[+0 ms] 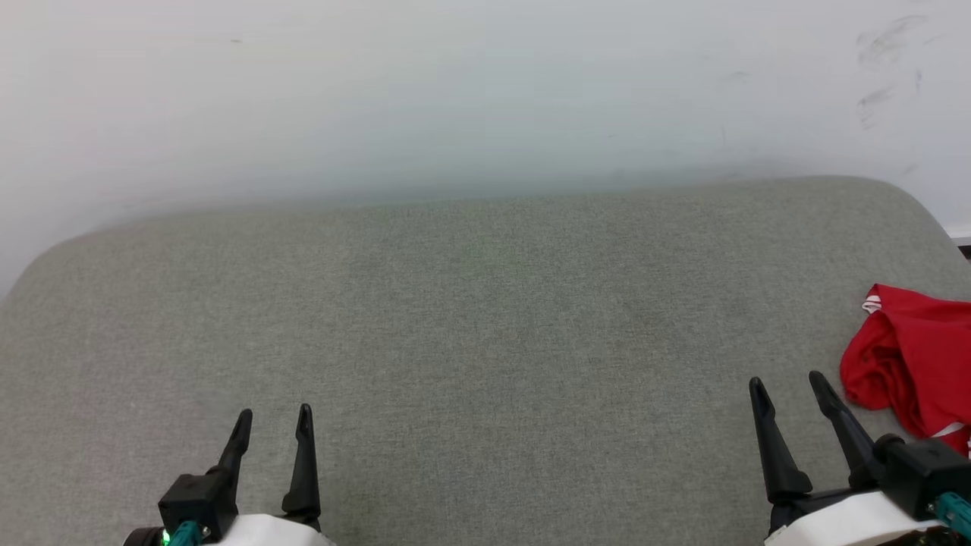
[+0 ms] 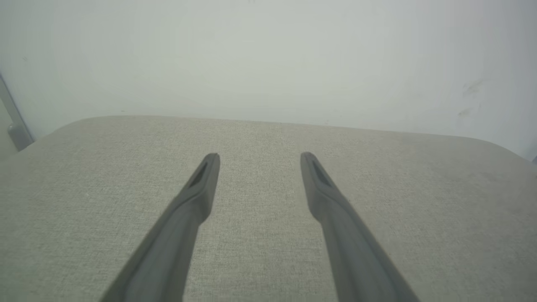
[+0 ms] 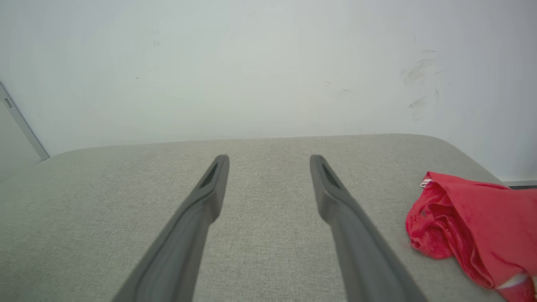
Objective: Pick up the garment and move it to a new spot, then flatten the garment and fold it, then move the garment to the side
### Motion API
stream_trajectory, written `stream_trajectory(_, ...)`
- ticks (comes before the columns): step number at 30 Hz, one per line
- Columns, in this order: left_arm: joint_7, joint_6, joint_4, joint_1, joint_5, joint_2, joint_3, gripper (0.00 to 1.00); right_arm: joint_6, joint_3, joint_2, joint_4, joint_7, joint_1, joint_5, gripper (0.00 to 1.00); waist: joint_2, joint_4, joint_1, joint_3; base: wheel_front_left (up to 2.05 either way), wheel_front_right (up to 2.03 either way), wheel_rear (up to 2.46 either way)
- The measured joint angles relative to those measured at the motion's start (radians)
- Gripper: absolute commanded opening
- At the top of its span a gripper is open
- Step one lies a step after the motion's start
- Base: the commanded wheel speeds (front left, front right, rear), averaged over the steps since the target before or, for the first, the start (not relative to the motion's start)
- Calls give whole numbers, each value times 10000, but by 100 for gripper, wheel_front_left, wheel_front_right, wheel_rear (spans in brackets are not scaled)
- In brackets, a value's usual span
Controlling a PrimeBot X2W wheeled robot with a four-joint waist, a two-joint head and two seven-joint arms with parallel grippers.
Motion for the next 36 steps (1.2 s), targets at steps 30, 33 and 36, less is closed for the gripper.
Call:
stream_trajectory(30,38,-353,384,333,284,-282,86,0,0,88,73,-330,558,618,-293,0,0,-51,2,-38,0,0,0)
stream_trajectory(33,173,-355,612,413,19,-311,115,0,0,100,71,-127,564,646,-31,0,0,-41,2,-31,0,0,0)
stream_trajectory(36,347,-372,637,387,-539,-311,205,0,0,102,65,-17,566,632,610,0,0,-22,2,-25,0,0,0)
